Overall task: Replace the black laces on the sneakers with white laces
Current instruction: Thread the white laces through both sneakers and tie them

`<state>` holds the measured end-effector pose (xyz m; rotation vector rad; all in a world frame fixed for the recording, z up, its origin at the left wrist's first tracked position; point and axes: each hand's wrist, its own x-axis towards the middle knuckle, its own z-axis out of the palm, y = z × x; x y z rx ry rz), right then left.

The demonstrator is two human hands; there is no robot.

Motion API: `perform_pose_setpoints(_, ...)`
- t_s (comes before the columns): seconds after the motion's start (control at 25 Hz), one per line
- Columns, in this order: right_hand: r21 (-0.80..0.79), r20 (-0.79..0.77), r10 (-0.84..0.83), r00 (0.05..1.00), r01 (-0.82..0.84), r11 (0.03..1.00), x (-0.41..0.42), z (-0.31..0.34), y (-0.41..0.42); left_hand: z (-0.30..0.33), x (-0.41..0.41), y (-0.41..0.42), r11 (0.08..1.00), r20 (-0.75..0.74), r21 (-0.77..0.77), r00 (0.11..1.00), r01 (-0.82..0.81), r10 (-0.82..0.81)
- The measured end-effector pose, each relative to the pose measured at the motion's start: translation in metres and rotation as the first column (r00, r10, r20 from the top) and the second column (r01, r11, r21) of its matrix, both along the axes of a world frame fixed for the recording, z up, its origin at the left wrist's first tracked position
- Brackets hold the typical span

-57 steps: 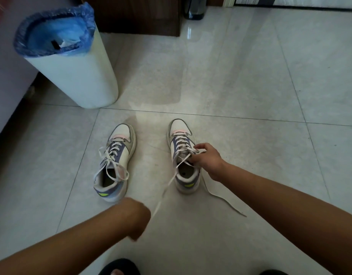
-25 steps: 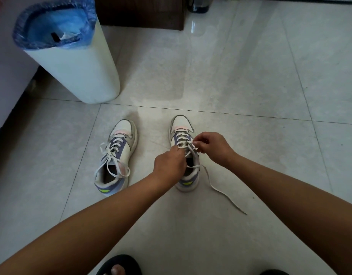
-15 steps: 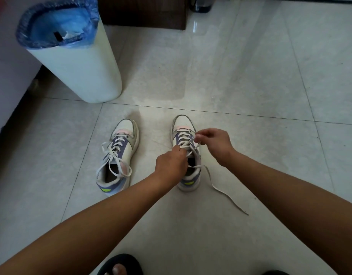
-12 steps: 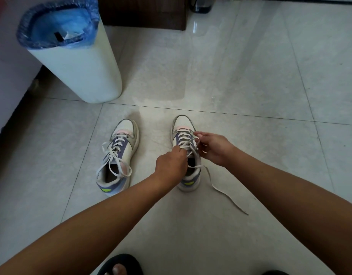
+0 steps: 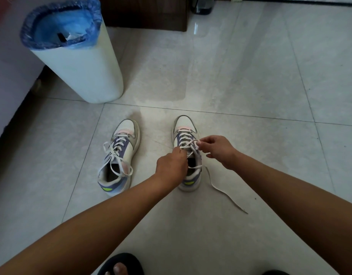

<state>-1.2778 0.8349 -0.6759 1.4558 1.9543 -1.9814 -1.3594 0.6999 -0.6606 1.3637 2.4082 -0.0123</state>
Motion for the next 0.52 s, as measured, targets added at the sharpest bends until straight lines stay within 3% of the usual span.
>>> perform_pose_setpoints(0.12, -0.215, -0.062, -0.201, 0.978, 0.184, 0.959, -0.0041, -0.0018, -0.0031, 0.0, 0.0006, 0.0009, 1.0, 0.008, -0.007, 1.0, -0.007, 0.007)
perform_pose_setpoints(0.24, -0.344, -0.074, -0.15, 0.986, 0.116, 0.932, -0.0043, 0.0006, -0.0056, 0.0001, 0.0001, 0.0001, 1.0, 0.007, -0.014, 1.0, -0.003, 0.003)
perform_pose_setpoints(0.4, -0.294, -0.033, -0.112, 0.993, 0.098, 0.951, -0.0055, 0.005, -0.0061, -0.0006, -0.0003, 0.0004, 1.0, 0.002, -0.015, 1.0, -0.002, 0.002)
perform_pose_setpoints(0.52, -0.053, 0.035, -0.044, 0.998, 0.046, 0.998, -0.0054, 0.0047, -0.0089, -0.0019, 0.0004, 0.0004, 1.0, -0.008, -0.015, 1.0, 0.006, -0.006)
